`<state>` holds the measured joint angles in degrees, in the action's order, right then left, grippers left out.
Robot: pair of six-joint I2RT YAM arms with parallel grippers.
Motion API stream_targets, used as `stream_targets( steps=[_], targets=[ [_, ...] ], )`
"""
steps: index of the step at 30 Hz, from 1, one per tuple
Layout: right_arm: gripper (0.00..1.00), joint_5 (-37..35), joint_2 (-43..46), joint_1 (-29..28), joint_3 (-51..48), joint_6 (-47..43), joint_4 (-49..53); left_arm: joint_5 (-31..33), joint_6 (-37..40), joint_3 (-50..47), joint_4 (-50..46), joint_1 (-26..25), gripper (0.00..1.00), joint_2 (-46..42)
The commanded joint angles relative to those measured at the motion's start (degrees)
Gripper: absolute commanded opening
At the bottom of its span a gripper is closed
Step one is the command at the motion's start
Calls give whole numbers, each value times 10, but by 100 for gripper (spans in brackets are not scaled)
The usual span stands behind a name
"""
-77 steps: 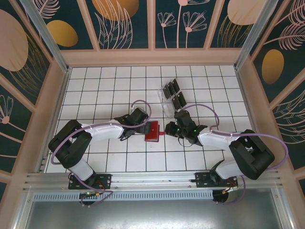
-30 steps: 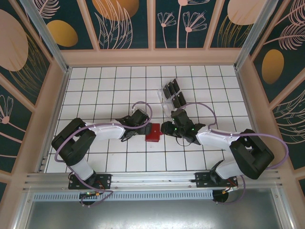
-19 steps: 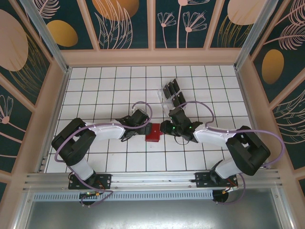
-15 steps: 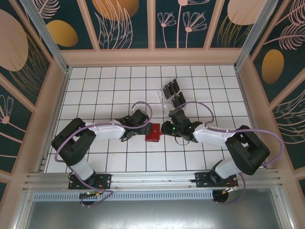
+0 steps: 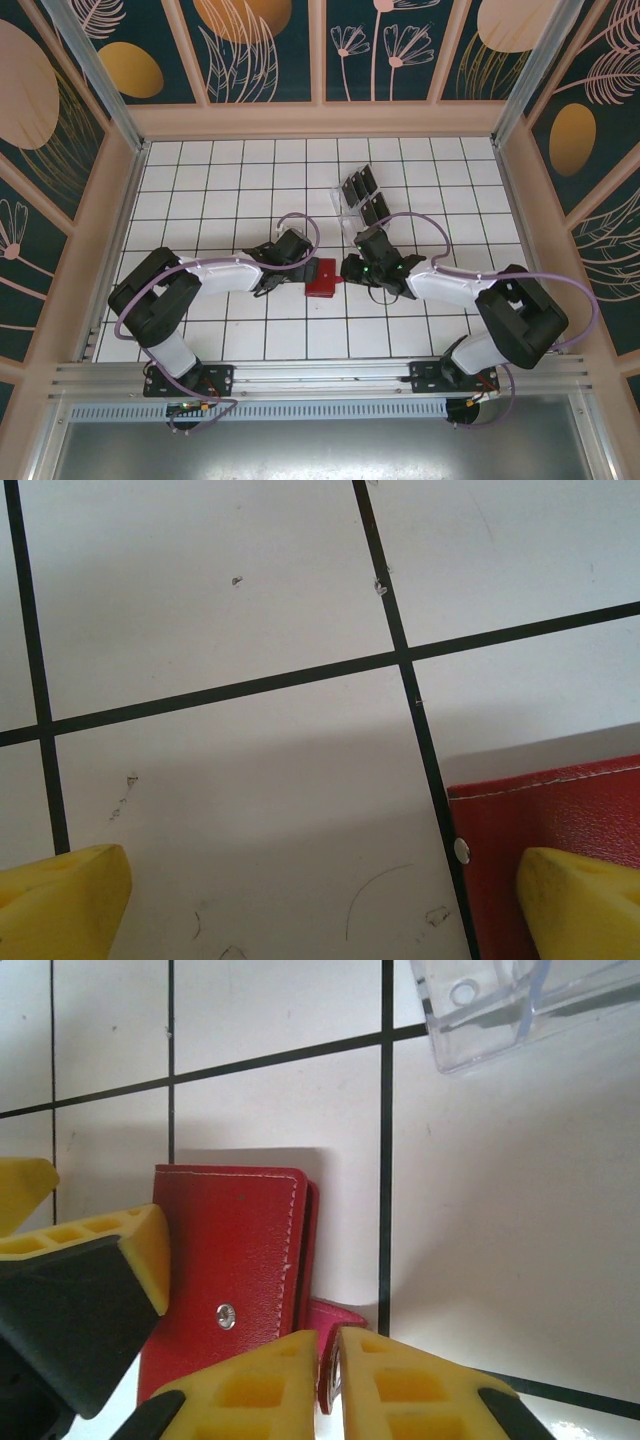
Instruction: Put the credit cards into the card holder
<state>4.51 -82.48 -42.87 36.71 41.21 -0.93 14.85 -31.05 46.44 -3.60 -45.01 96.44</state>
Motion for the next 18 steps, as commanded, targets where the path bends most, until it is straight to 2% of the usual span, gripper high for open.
stream_targets(
  steps=[1,13,18],
  targets=[
    [14,-13,19,-4,1,2,11,-2,8,-6,-7,0,98,13],
    [13,-8,12,-5,-8,2,5,-3,7,-8,-5,0,99,12],
    [7,-6,12,-5,-11,2,2,-2,7,-8,-5,-1,99,12]
  ],
)
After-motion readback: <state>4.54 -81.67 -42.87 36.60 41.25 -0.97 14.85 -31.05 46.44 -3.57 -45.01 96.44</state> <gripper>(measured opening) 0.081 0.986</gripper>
